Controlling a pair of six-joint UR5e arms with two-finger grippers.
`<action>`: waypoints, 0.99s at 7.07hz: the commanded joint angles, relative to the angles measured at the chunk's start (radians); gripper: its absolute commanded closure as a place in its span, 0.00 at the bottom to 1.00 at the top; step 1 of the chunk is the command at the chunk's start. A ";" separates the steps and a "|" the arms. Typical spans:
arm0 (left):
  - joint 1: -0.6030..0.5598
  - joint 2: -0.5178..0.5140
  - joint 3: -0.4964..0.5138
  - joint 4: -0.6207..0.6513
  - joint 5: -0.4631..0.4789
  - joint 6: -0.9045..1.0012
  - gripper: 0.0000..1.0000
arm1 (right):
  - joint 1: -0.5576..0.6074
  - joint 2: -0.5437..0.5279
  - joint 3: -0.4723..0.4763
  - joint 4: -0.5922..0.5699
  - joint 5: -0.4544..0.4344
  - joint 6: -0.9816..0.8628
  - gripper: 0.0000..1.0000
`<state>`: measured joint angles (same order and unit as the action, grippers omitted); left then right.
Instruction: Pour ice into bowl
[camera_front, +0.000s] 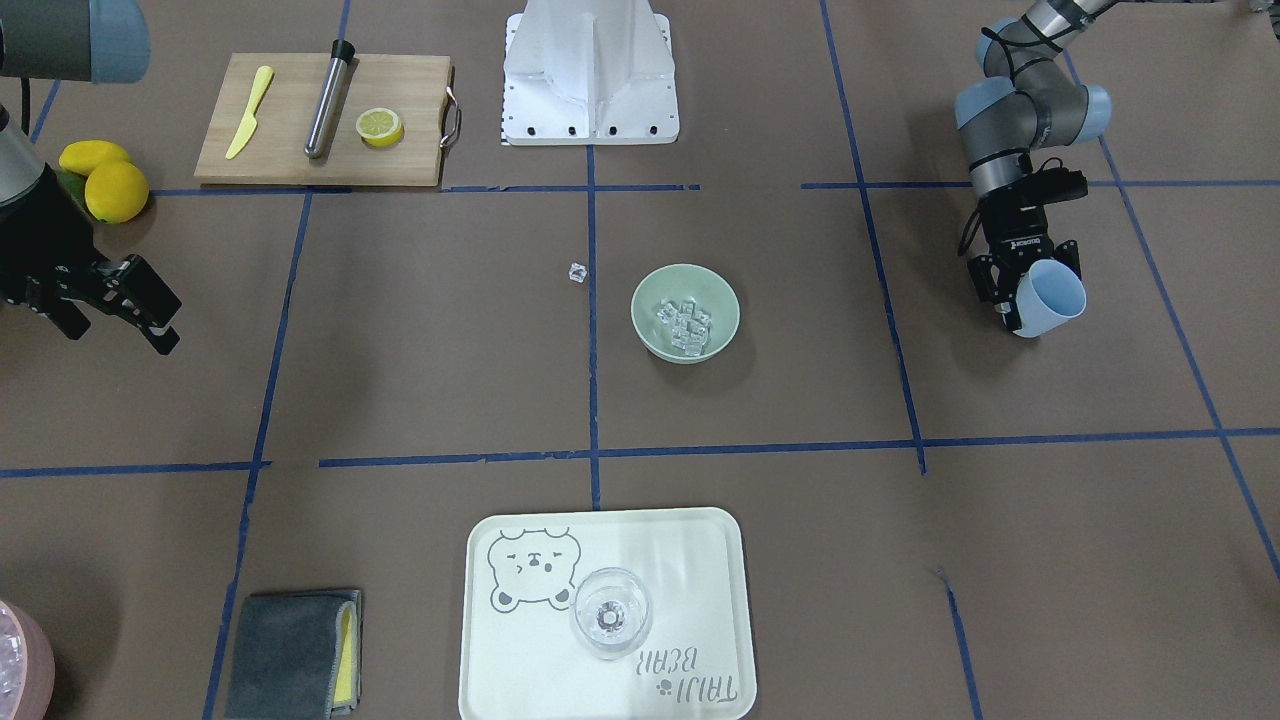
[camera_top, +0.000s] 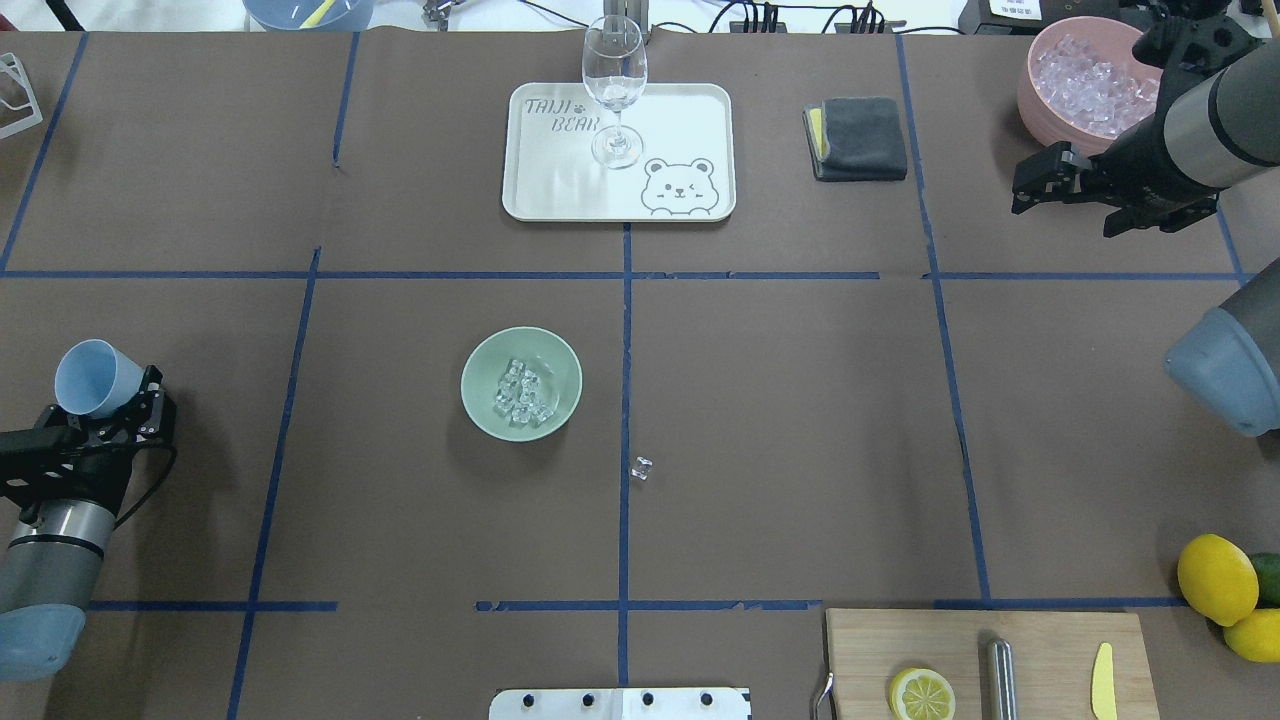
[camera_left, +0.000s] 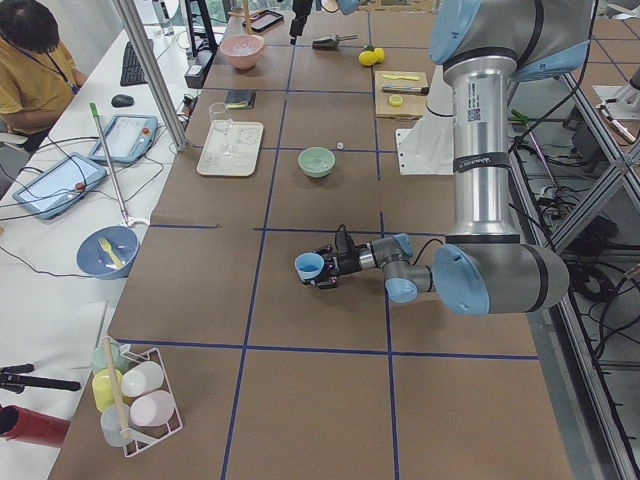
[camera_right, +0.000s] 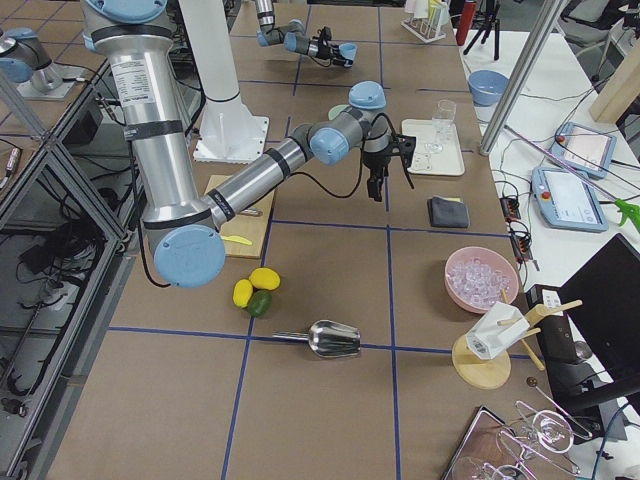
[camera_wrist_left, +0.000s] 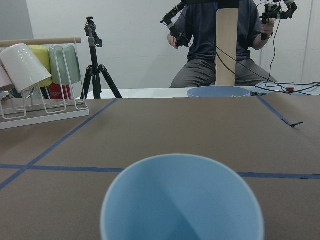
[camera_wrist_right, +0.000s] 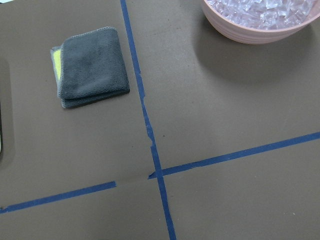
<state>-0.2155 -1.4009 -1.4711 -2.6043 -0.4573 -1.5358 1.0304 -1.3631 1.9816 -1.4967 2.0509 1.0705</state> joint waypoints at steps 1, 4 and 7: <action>0.001 0.009 -0.003 0.003 -0.032 0.005 0.20 | 0.002 0.009 0.008 -0.025 0.000 0.000 0.00; -0.005 0.081 -0.154 -0.010 -0.156 0.155 0.00 | 0.002 0.018 0.032 -0.040 0.002 0.012 0.00; -0.008 0.231 -0.300 -0.029 -0.352 0.248 0.01 | 0.003 0.039 0.045 -0.077 0.002 0.011 0.00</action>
<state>-0.2230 -1.2515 -1.6884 -2.6247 -0.7128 -1.3382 1.0327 -1.3366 2.0152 -1.5526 2.0524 1.0811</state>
